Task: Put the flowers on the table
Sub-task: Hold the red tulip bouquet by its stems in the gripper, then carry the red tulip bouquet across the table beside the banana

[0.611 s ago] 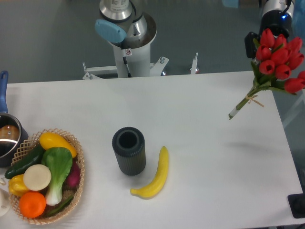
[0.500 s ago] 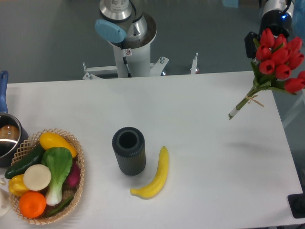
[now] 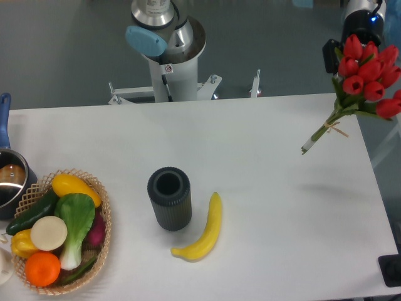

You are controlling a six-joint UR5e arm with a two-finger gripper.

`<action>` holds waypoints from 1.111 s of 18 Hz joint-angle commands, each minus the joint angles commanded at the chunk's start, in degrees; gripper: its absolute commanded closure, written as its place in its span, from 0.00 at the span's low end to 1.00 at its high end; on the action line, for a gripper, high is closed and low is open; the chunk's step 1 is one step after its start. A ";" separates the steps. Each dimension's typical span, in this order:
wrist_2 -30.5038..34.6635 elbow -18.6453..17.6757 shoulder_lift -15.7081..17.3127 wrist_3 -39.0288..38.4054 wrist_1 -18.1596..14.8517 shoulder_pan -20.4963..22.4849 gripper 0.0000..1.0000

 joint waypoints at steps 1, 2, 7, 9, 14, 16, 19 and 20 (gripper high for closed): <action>1.41 -0.53 0.70 -0.09 0.00 0.44 0.52; 2.90 -0.97 1.49 -0.18 0.00 0.45 0.52; 15.46 -1.59 5.63 -3.77 0.00 -0.25 0.51; 19.07 -1.94 7.56 -4.48 -0.18 -0.60 0.52; 33.64 -2.20 8.88 -5.36 -0.18 -5.69 0.52; 39.45 -1.33 8.45 -5.28 -0.18 -8.15 0.52; 46.04 0.86 5.47 -4.92 -0.09 -12.54 0.52; 48.94 1.48 4.24 -4.92 0.00 -14.39 0.52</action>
